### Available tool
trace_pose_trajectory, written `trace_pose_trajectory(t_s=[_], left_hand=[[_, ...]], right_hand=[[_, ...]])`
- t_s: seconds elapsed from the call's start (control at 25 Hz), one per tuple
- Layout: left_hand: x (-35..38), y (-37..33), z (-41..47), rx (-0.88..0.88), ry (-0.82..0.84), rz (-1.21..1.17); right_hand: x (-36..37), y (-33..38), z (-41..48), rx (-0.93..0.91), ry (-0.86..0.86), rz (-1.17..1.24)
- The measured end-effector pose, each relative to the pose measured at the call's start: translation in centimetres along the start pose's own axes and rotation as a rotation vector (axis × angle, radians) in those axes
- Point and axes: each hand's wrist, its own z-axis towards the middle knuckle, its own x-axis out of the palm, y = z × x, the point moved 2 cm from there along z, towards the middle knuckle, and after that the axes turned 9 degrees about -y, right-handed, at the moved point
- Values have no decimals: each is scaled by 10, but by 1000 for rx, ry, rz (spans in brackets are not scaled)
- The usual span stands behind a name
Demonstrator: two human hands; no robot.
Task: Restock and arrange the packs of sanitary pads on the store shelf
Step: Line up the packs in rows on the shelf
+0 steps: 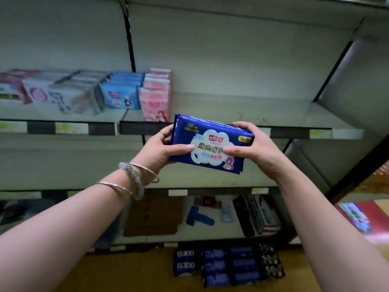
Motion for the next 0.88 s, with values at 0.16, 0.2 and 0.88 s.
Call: trace_pose_trajectory(t_s=[0.16,0.2,0.88], left_hand=[[4,-21,18,42,4,78],[7,-24,25,55,0,88],[38,-86,161,275,-441,857]], right_hand=[[-7,17,20,-36,-7,-107],[-9,19,29,-40,-13,-110],[-13,-31,213,-186,-29,-326]])
